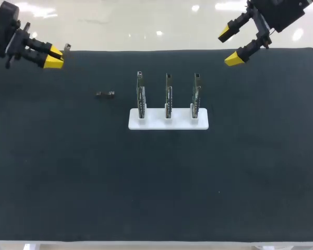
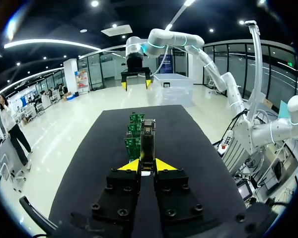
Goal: Pick up the optical module with the left hand, and insert it into the network port with the right hand.
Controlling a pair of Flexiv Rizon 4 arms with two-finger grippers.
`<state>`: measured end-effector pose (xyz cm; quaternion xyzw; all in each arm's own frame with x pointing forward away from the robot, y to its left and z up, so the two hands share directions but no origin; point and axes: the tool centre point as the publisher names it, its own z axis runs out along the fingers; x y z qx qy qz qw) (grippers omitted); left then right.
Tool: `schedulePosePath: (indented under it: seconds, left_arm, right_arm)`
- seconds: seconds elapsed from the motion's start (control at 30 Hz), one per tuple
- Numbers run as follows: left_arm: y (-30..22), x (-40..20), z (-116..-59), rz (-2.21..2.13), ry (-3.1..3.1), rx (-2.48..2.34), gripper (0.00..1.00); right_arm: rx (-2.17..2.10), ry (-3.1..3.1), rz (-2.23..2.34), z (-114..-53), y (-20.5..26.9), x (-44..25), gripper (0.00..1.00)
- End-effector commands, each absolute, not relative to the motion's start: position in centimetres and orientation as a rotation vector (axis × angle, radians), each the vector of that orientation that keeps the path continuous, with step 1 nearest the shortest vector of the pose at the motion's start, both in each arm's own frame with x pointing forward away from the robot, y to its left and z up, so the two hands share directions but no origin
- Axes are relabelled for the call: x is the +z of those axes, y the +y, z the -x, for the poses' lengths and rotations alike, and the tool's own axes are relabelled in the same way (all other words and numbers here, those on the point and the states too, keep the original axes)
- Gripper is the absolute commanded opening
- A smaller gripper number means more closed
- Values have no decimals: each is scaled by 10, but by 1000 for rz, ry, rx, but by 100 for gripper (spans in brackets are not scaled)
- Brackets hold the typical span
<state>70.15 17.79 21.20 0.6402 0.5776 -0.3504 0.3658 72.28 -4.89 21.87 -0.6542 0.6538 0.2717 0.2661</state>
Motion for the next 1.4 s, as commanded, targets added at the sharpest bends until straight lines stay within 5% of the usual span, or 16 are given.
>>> schedulePosePath:
  seconds: [0.03, 1.4]
  left_arm:
    - [178, 211, -699, -1638, 1484, -892, 0]
    - [86, 217, -686, -1323, 1128, -1109, 0]
  right_arm:
    - [735, 1764, 1767, -723, -48, 219, 100]
    - [735, 1764, 1767, -723, -48, 219, 100]
